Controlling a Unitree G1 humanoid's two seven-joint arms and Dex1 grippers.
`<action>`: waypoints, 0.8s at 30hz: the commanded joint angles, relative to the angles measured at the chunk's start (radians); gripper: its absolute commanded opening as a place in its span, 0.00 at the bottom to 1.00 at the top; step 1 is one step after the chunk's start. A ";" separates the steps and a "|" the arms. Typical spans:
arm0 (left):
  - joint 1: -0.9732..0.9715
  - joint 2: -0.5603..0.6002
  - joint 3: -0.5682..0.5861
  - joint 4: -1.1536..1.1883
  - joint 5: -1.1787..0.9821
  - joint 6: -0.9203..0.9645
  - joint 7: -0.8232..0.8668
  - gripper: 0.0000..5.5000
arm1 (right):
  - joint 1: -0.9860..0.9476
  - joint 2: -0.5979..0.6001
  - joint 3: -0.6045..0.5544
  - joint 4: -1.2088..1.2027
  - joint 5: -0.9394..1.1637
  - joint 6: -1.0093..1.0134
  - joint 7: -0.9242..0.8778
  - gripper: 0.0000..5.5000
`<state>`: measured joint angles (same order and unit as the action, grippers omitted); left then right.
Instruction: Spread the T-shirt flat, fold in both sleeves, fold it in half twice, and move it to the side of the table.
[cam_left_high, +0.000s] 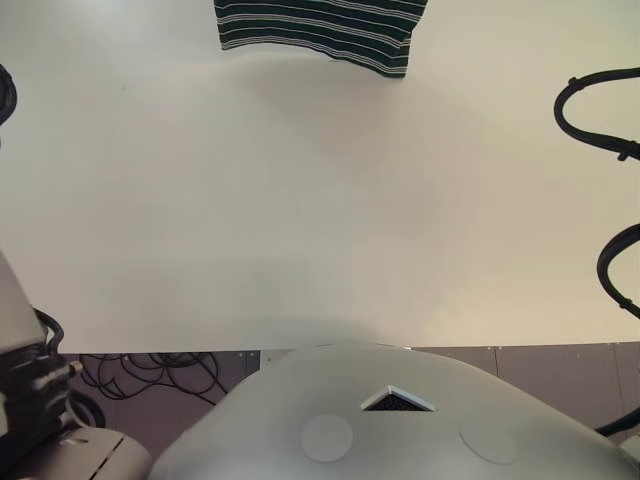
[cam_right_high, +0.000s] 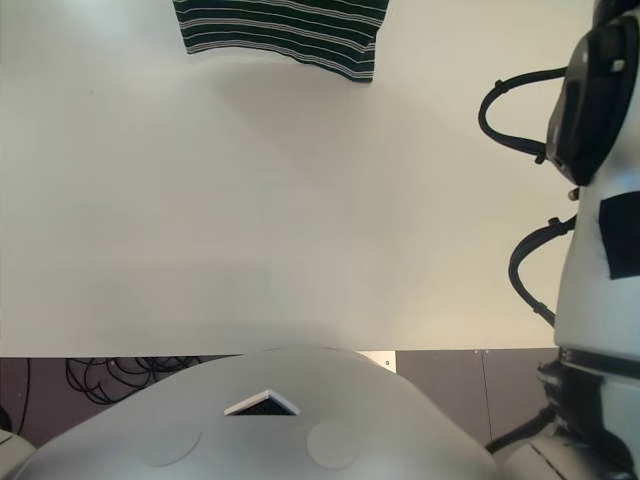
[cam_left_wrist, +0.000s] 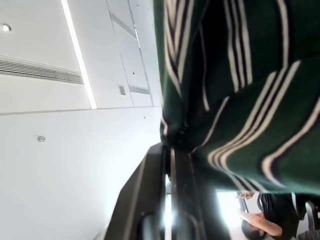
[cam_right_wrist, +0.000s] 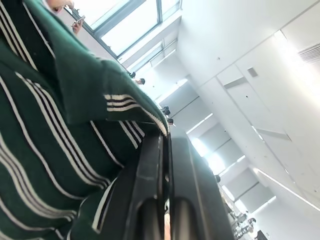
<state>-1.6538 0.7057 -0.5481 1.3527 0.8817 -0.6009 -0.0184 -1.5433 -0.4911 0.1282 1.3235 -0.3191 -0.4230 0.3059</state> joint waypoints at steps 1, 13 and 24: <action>0.058 0.045 0.064 -0.007 -0.099 -0.098 -0.115 0.00 | 0.002 -0.038 -0.036 -0.046 0.056 -0.090 0.139 0.00; 1.507 0.435 0.633 -1.462 -1.711 0.572 -1.535 0.00 | 1.323 -0.438 -0.194 -1.525 1.127 0.597 1.241 0.00; 2.199 0.505 0.372 -1.623 -1.056 0.323 -1.311 0.00 | 1.919 -0.490 -0.032 -1.524 0.659 0.389 1.197 0.00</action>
<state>0.4451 1.1323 -0.1913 -0.1686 -0.2719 -0.2963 -1.3584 0.2885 -0.9205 0.0936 -0.0964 0.3781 -0.0338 1.5134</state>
